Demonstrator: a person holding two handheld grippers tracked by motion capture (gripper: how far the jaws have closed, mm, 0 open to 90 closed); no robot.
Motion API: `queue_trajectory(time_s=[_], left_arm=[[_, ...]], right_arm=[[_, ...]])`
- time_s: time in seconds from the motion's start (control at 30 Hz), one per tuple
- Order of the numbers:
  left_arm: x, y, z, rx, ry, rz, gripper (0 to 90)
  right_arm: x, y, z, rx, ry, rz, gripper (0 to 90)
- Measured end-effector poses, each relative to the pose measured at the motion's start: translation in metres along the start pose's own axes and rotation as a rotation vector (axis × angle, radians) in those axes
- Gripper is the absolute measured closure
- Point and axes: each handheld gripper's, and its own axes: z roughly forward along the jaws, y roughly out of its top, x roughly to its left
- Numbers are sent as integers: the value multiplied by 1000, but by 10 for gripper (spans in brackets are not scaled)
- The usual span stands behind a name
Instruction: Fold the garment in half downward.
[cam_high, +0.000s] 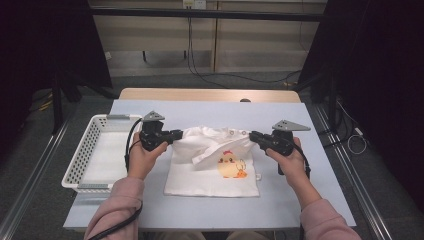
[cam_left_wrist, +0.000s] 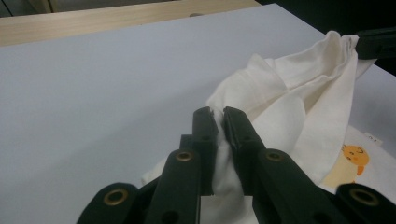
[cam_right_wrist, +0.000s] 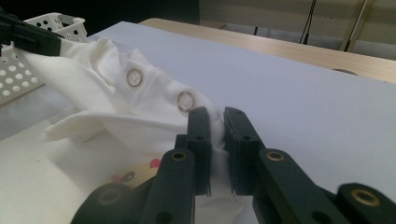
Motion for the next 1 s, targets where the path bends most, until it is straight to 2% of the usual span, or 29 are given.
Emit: queue_trajectory(time_s=[0.33, 0.43, 0.73, 0.8, 1.0], left_arm=[[-4, -4, -2, -12, -7, 2, 836], [-4, -5, -3, -3, -4, 7, 836], [-8, -8, -5, -15, -6, 11, 836], [-9, -9, -5, -16, -5, 12, 836], [-11, -11, -8, -6, -11, 31, 836]], right_arm=[[3, -7, -5, -6, 14, 11, 820], [4, -10, -7, -3, 23, 18, 820], [7, -15, -11, -15, 29, 11, 820], [8, -16, -12, -10, 35, 24, 820], [10, -20, -15, -14, 34, 20, 819]])
